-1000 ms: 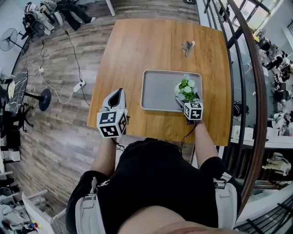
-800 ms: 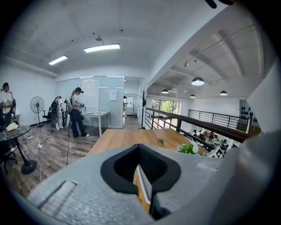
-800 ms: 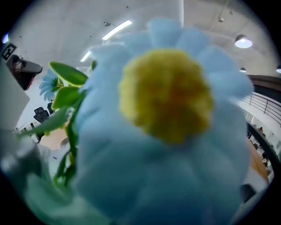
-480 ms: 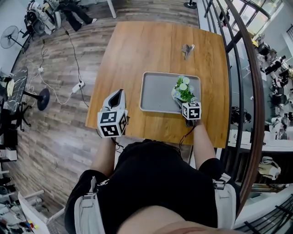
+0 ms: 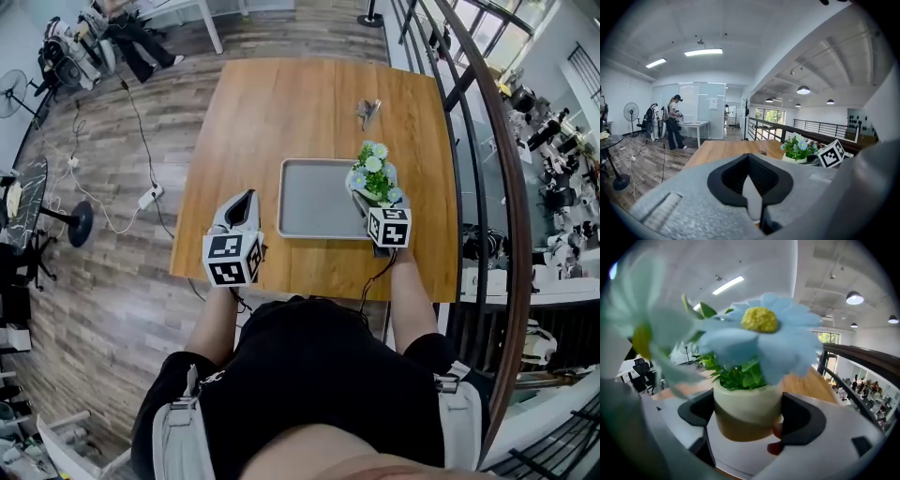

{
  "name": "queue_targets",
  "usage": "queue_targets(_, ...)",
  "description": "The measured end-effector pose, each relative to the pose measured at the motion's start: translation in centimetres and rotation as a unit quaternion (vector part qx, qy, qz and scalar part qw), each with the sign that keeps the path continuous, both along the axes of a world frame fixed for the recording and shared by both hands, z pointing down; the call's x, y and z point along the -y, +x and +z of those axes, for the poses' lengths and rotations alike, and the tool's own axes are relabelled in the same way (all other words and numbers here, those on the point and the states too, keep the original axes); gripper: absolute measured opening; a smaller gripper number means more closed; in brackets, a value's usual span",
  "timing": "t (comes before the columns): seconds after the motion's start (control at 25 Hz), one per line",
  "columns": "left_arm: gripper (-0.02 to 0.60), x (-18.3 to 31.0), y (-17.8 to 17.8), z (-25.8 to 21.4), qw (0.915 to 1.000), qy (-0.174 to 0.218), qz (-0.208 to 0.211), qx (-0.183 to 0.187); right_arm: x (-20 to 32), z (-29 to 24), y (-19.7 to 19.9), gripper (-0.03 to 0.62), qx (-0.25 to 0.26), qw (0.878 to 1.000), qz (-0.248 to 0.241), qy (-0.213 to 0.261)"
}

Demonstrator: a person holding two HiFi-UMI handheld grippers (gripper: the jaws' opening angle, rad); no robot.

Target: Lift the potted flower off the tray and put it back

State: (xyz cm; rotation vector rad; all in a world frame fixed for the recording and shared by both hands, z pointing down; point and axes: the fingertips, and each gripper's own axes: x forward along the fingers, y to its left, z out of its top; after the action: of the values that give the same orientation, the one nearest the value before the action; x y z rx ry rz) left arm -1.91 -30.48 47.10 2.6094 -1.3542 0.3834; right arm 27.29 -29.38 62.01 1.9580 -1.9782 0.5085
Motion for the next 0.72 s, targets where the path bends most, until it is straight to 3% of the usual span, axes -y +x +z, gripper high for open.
queue_targets(0.32, 0.012, 0.8, 1.5, -0.3, 0.9997, 0.001, 0.02, -0.017, 0.1, -8.8, 0.2, 0.446, -0.047, 0.996, 0.047, 0.067)
queue_targets(0.72, 0.012, 1.3, 5.9, -1.1, 0.9968, 0.011, 0.069, -0.037, -3.6, -19.2, 1.5, 0.446, -0.068, 0.976, 0.105, 0.176)
